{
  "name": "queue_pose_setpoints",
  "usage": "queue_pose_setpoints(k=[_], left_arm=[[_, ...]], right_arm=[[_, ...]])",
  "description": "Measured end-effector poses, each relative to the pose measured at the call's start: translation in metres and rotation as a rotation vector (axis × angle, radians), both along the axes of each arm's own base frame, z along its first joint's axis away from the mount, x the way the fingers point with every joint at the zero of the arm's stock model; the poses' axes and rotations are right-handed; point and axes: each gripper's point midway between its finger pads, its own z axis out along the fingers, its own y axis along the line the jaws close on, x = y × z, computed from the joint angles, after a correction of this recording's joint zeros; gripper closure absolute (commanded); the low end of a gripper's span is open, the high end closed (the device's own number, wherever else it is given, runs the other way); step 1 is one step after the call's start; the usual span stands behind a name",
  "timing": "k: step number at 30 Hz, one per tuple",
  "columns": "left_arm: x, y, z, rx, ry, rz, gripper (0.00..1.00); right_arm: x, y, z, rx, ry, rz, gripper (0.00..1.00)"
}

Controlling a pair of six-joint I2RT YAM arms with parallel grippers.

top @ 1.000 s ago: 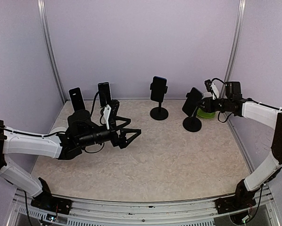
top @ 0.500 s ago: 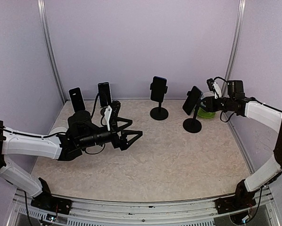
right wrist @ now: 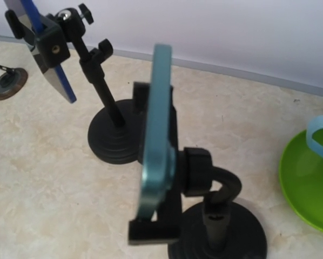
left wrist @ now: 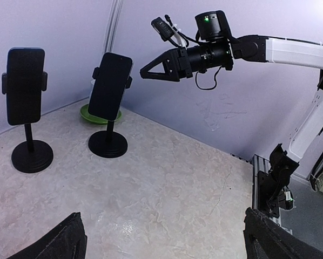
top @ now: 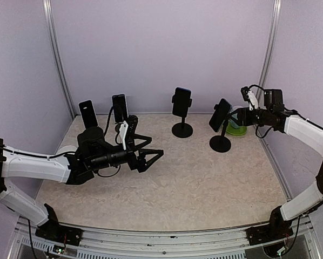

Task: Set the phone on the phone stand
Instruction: Reset both arms

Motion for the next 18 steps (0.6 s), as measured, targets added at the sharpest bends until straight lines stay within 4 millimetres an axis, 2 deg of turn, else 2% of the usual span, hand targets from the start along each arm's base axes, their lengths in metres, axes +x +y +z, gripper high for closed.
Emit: queue_pose_setpoints(k=[12,18], left_arm=[[0.001,0.0,0.0,0.0,0.0,0.007,0.01],[0.001,-0.002,0.002,-0.007,-0.006,0.003,0.01]], right_arm=[[-0.004,0.0,0.008,0.005,-0.015,-0.002,0.31],[-0.014,-0.002,0.025,0.023,-0.035,-0.015,0.27]])
